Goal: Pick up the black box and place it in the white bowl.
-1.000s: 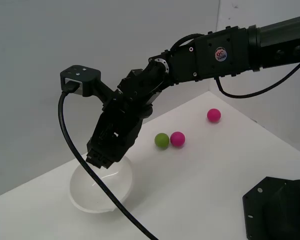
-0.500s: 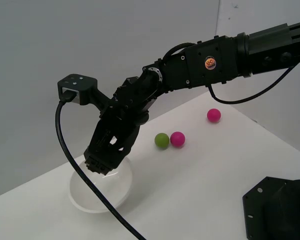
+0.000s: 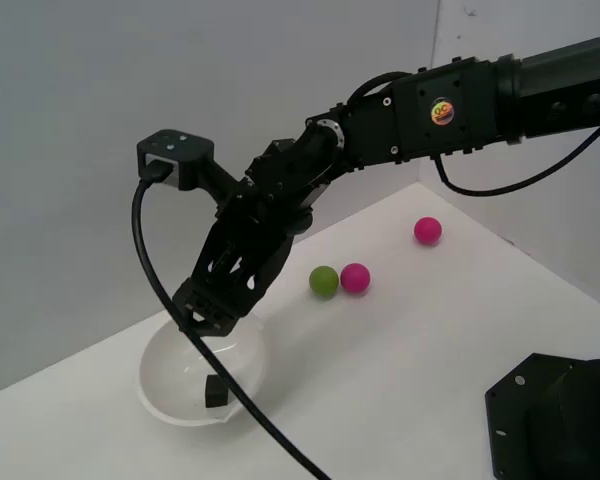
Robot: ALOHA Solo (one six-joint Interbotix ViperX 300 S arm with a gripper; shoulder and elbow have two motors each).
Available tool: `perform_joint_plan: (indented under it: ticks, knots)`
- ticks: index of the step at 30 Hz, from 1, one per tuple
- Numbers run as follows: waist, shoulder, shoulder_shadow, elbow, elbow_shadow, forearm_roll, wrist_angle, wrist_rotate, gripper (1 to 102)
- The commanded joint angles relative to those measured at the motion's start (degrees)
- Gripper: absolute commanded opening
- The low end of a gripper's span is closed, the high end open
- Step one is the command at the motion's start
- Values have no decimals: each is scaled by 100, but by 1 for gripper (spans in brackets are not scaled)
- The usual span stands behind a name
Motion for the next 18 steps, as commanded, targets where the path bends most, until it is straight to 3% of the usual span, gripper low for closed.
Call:
perform_joint_plan:
  ticks: [1,11,14,18]
  knots:
    - [123,387,422,132,97,-114,-9,62,81]
    - [949,1538,1573,835,800,35,185,79,80]
    - [1354,1942,1986,1011,976,176,334,114,79]
    - [1978,2470,2505,1187,1151,290,738,343,60]
